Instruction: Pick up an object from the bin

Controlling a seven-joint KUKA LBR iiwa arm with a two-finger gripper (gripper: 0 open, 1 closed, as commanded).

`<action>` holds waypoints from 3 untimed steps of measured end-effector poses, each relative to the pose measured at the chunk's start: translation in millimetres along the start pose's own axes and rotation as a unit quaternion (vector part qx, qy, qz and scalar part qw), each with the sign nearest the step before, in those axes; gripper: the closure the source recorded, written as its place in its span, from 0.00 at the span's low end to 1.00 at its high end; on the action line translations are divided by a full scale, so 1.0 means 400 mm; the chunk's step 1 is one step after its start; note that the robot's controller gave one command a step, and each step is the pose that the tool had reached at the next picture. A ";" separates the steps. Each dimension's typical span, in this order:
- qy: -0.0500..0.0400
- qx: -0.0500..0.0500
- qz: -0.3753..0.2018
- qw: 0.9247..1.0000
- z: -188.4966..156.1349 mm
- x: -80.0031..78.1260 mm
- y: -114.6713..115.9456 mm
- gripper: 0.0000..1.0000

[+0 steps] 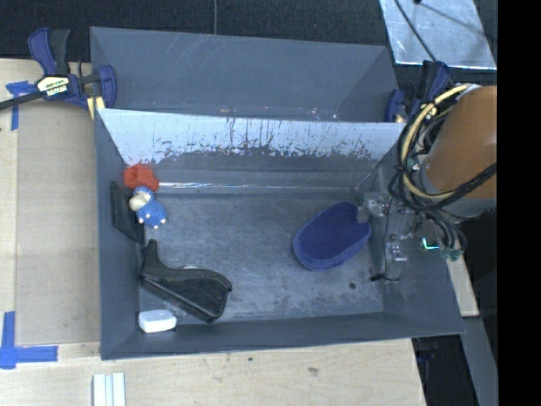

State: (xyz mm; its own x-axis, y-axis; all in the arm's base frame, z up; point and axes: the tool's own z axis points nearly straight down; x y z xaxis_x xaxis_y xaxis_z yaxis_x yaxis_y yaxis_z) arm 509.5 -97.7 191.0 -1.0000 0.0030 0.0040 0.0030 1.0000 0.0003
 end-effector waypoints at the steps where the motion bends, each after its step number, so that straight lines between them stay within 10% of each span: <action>1: 0.000 -0.001 0.137 0.991 0.182 -0.068 0.122 0.00; 2: -0.002 -0.001 0.150 0.989 0.298 -0.160 0.105 0.00; 3: -0.004 -0.001 0.149 0.989 0.284 -0.164 0.104 1.00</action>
Offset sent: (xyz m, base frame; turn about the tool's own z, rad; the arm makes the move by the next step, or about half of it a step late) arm 0.0273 0.0469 -0.0709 0.2766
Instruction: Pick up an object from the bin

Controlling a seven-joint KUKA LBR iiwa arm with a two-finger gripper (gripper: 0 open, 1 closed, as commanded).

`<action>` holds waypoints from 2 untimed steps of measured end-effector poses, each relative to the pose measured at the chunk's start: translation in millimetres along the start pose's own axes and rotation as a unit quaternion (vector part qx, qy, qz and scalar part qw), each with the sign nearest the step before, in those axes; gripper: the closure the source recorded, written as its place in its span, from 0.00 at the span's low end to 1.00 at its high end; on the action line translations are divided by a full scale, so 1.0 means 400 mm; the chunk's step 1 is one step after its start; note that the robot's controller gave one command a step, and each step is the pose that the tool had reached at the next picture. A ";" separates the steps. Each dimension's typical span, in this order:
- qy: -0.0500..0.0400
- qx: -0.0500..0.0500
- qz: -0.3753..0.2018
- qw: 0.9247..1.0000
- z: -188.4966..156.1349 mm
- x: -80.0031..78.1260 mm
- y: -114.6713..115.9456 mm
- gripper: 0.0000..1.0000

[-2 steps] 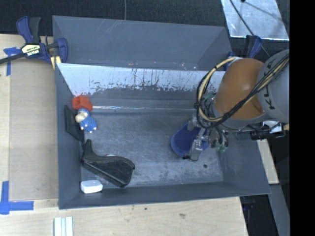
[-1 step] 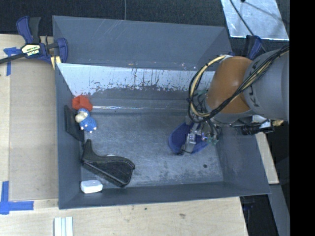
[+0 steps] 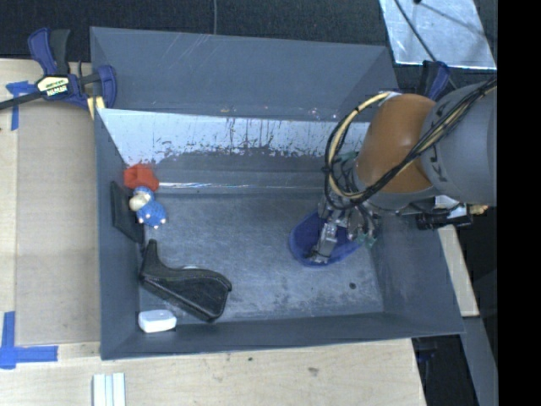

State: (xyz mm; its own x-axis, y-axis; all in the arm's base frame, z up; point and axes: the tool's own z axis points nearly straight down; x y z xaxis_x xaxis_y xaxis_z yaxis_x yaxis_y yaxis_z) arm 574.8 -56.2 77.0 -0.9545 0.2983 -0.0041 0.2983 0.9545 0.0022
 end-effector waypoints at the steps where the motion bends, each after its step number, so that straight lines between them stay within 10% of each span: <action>1: -0.003 -0.001 -0.017 1.000 -0.336 0.079 0.081 1.00; 2: 0.004 0.001 -0.228 0.974 -0.085 0.178 -0.003 1.00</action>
Offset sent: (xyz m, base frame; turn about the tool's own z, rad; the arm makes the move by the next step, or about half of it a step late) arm -0.0231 0.0395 0.1289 -0.0293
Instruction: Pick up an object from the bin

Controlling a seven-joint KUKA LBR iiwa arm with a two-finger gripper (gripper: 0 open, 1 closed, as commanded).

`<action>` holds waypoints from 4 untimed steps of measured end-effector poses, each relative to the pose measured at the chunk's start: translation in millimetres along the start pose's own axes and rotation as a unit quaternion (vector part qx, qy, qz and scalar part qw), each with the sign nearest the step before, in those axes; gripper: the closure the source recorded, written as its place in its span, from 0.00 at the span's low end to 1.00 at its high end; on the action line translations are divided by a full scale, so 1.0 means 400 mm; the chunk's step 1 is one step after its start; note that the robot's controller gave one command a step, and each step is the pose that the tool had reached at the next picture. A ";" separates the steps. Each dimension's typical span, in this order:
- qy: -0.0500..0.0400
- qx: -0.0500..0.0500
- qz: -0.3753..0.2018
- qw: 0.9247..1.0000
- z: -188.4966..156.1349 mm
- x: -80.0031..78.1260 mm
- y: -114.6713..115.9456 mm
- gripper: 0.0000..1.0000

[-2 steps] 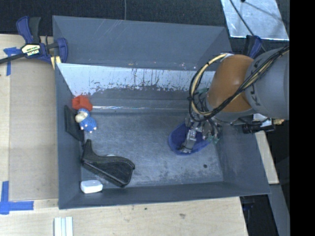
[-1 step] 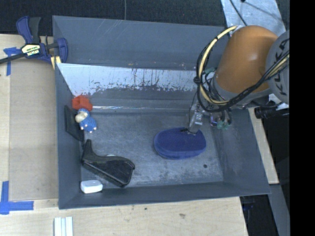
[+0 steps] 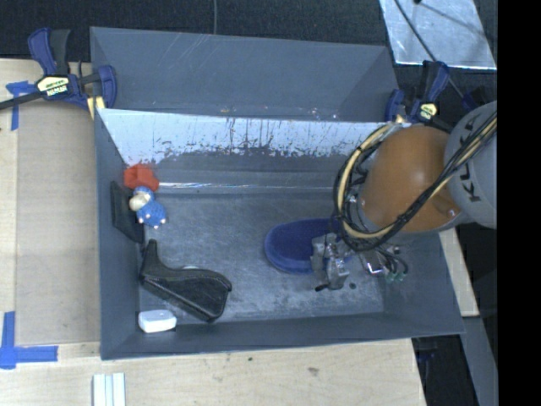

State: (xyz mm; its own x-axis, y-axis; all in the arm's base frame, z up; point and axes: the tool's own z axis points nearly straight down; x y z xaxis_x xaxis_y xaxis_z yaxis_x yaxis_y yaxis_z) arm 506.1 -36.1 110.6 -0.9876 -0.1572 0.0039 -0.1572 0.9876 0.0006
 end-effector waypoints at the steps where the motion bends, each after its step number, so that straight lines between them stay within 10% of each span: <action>1: -0.006 -0.001 -0.027 1.000 -0.114 -0.062 0.175 1.00; 2: -0.003 0.000 -0.024 1.000 -0.108 -0.058 0.164 0.00; 3: -0.002 0.001 0.014 1.000 0.092 -0.162 0.020 0.00; 4: -0.005 0.001 0.012 1.000 0.078 -0.164 0.026 1.00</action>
Offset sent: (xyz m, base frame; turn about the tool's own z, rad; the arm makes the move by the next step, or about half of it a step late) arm 0.0118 0.0685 0.0428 -0.0470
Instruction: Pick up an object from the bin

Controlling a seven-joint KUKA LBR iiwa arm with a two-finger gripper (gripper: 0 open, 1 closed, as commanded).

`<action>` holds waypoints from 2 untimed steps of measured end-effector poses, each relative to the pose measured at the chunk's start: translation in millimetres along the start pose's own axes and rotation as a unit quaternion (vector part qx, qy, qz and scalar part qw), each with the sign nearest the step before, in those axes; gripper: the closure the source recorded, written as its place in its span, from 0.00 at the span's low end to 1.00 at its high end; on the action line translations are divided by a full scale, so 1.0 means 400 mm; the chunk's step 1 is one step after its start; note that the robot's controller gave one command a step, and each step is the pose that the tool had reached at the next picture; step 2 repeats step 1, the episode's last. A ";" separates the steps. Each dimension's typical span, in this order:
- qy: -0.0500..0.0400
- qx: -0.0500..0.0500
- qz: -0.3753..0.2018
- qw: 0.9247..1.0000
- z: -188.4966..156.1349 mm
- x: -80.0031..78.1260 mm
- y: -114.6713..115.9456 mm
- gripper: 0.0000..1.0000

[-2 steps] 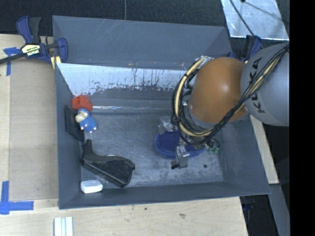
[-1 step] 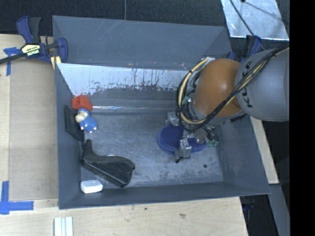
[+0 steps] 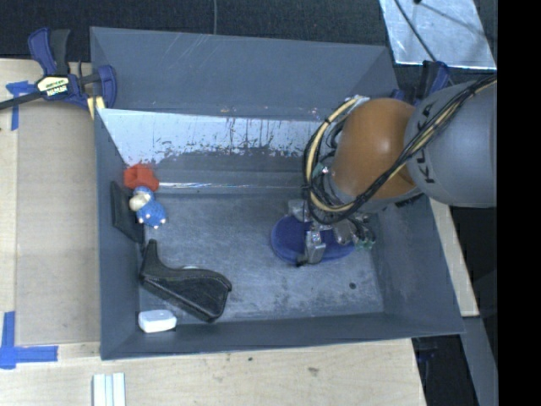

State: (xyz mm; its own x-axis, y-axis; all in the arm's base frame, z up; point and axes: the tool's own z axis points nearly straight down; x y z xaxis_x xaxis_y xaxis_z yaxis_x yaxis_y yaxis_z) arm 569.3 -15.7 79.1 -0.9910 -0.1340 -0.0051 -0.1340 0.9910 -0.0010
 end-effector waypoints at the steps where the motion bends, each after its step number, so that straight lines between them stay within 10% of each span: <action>1: -0.004 0.000 -0.012 1.000 -0.327 0.005 0.090 1.00; 2: -0.004 0.000 -0.012 1.000 -0.327 0.005 0.090 1.00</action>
Offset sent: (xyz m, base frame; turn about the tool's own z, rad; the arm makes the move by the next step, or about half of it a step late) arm -0.0099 0.0346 0.1255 -0.0228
